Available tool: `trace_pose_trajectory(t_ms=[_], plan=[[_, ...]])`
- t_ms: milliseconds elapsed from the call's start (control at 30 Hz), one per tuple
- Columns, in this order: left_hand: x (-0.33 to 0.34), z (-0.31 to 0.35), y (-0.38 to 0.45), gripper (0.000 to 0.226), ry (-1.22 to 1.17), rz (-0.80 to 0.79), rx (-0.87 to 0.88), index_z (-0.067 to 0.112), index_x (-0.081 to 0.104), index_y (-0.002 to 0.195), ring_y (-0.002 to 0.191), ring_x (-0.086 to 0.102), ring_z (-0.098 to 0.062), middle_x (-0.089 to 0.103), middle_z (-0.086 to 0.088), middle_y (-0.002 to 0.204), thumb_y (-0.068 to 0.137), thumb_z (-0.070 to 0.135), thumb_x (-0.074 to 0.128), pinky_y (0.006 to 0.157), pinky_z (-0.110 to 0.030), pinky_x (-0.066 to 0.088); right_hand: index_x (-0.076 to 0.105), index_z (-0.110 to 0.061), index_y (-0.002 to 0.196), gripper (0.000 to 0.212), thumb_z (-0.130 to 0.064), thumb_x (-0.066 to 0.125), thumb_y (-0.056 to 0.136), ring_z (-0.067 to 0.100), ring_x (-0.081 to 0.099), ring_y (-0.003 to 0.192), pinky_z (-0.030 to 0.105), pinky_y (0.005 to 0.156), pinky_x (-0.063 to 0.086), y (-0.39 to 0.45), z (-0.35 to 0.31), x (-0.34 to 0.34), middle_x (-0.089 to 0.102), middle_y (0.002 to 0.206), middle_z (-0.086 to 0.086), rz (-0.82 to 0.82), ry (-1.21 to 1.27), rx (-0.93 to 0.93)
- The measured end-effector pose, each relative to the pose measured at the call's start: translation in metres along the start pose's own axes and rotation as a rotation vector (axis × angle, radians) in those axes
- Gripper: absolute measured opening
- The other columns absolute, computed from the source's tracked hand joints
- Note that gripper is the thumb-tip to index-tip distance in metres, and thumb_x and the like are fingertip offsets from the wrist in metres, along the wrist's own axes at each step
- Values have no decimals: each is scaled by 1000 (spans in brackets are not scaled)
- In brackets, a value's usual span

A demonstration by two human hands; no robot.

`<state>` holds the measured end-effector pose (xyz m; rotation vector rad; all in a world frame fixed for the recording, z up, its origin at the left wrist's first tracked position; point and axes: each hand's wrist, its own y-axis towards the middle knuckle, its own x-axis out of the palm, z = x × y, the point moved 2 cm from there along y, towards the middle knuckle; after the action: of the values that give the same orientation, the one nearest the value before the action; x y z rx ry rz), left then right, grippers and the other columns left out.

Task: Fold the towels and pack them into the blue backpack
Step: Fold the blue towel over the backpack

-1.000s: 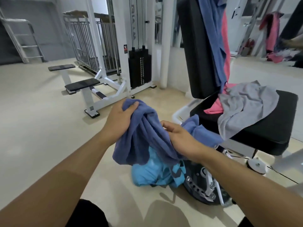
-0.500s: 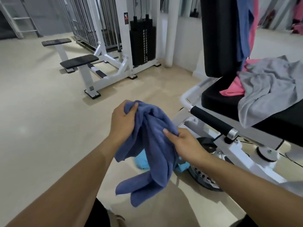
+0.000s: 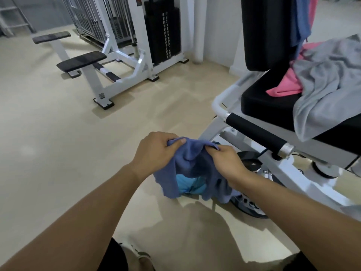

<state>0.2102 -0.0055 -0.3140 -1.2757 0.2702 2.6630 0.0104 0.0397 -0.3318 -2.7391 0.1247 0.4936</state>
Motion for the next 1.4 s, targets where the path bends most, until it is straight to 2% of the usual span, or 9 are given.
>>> trace_pose_trajectory(t_ms=[167,267,367,533,733,967,1133,1267,1400], plan=[[20,27,-2,42,-261,-15,-1,8,60,70,59,48,-8,53,2,59,102,35,58,60,-22,40,71,1,103,39,-34,56,101,31,71,88,43,80,53,0,-1,10,74,101,22,-107,188,76],[25,37,-6,27,-538,-43,-137,9,73,83,80,65,-2,74,-1,87,97,31,67,73,-12,47,76,-8,102,31,-33,57,100,32,73,100,47,93,55,-2,-4,6,76,104,17,-141,235,34],[27,39,-8,17,-743,-78,-231,15,75,93,101,70,-8,76,2,101,85,29,80,87,-21,53,76,-14,101,22,-24,56,100,31,73,95,46,90,57,-7,-7,3,74,104,21,-179,169,-83],[24,45,-15,12,-684,-1,-190,18,75,95,99,69,-11,75,2,99,85,21,80,84,-21,55,67,-24,118,31,-3,57,97,6,67,108,29,96,54,-23,-12,1,74,111,-7,-235,-32,-329],[10,55,-18,7,-573,-1,-75,15,73,93,86,68,-4,75,4,91,94,12,68,74,-12,50,61,-25,132,45,-3,64,93,2,63,113,20,95,50,-28,-18,-11,68,118,-12,-230,-80,-430],[10,60,-20,13,-613,279,-195,15,69,76,64,63,0,69,8,68,88,13,74,60,-13,48,62,-34,135,51,-6,66,92,-6,65,106,13,86,51,-34,-21,-20,72,114,-21,-152,-146,-446],[16,71,-26,3,-828,39,-203,15,76,90,86,73,-14,77,-3,89,88,17,76,77,-24,58,68,-46,114,51,1,56,97,1,71,98,18,80,57,-42,-25,-27,76,100,-20,-78,17,-405],[18,82,-34,22,-765,-57,-83,23,75,107,96,72,-10,77,5,99,86,15,79,83,-20,56,64,-34,133,56,7,48,99,0,63,120,29,105,50,-46,-30,-33,72,122,-17,-94,163,-408],[16,84,-35,43,-797,-84,-54,28,69,117,99,73,-15,75,6,106,80,14,85,85,-28,60,54,-41,137,62,9,44,101,12,67,119,35,105,51,-47,-32,-36,74,121,-6,-176,273,-405]])
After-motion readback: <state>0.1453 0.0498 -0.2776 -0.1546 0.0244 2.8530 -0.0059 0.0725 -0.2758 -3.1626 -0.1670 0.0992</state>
